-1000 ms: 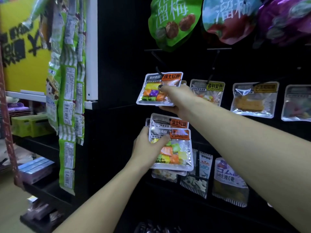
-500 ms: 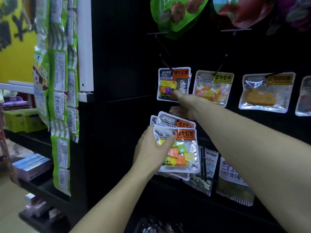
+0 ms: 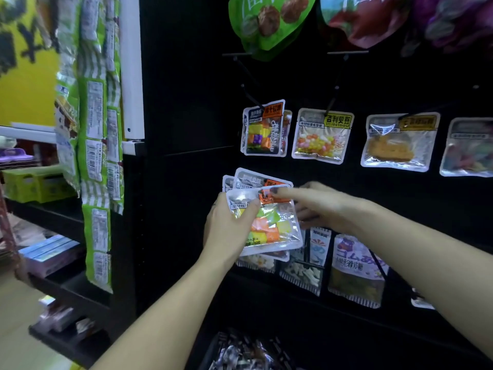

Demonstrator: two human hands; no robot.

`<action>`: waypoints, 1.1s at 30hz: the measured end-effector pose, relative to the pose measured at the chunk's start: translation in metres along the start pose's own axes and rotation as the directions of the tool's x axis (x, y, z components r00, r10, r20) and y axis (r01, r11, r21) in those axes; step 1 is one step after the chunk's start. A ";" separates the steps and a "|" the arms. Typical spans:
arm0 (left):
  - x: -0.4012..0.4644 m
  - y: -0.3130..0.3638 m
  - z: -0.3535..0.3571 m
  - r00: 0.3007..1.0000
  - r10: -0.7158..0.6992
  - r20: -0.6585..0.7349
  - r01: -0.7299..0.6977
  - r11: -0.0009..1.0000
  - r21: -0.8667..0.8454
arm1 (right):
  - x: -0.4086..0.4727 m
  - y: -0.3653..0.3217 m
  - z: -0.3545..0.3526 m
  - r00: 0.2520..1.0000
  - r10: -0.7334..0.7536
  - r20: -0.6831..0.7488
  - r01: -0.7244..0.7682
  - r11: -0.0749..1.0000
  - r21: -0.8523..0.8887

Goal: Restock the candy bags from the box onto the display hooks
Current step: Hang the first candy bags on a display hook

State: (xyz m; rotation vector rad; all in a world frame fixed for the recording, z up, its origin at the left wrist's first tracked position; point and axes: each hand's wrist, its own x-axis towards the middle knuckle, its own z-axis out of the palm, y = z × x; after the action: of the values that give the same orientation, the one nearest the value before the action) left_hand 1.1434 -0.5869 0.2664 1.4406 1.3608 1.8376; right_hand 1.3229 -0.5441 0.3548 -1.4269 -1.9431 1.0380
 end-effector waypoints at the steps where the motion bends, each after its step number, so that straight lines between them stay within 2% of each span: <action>1: 0.000 0.000 0.000 1.000 -0.004 -0.006 0.004 1.000 -0.003 | -0.005 0.005 0.004 0.998 0.006 0.070 -0.007 1.000 0.017; 2: -0.001 0.000 0.000 1.000 -0.008 -0.009 0.008 1.000 -0.004 | -0.010 0.008 0.008 0.995 0.000 0.095 -0.003 0.999 0.039; 6: -0.003 0.002 -0.001 1.000 -0.017 -0.005 0.017 1.000 -0.020 | -0.010 0.019 0.019 0.998 -0.052 0.037 0.045 0.985 0.165; 11: -0.004 0.002 -0.004 0.994 -0.106 -0.035 0.102 0.990 -0.096 | -0.008 0.022 0.018 0.990 -0.133 0.053 0.112 0.952 0.285; 15: -0.006 0.003 -0.003 0.981 -0.174 -0.085 0.162 0.977 -0.136 | -0.008 0.028 0.013 0.992 -0.119 -0.030 0.122 0.930 0.347; 17: -0.003 0.000 -0.002 0.983 -0.147 -0.112 0.140 0.988 -0.060 | -0.008 0.031 0.010 0.988 -0.120 -0.094 0.146 0.926 0.347; 22: 0.000 -0.004 -0.002 0.987 -0.113 -0.117 0.123 0.989 0.083 | -0.024 0.005 -0.001 0.907 -0.261 -0.330 0.351 0.901 0.254; 27: 0.002 -0.006 -0.001 0.988 -0.090 -0.125 0.104 0.989 0.106 | -0.037 -0.056 0.005 0.800 -0.495 -0.339 0.578 0.788 0.214; 30: 0.003 -0.008 0.001 0.986 -0.089 -0.144 0.105 0.988 0.111 | -0.030 -0.084 0.015 0.772 -0.516 -0.372 0.620 0.740 0.260; 33: 0.002 -0.009 0.002 0.984 -0.077 -0.161 0.098 0.987 0.130 | -0.018 -0.098 0.022 0.793 -0.467 -0.390 0.589 0.752 0.297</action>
State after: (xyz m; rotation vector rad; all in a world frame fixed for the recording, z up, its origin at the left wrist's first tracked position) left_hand 1.1427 -0.5808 0.2597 1.3021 1.6291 1.8633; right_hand 1.2572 -0.5826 0.4224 -0.6719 -1.6390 0.8265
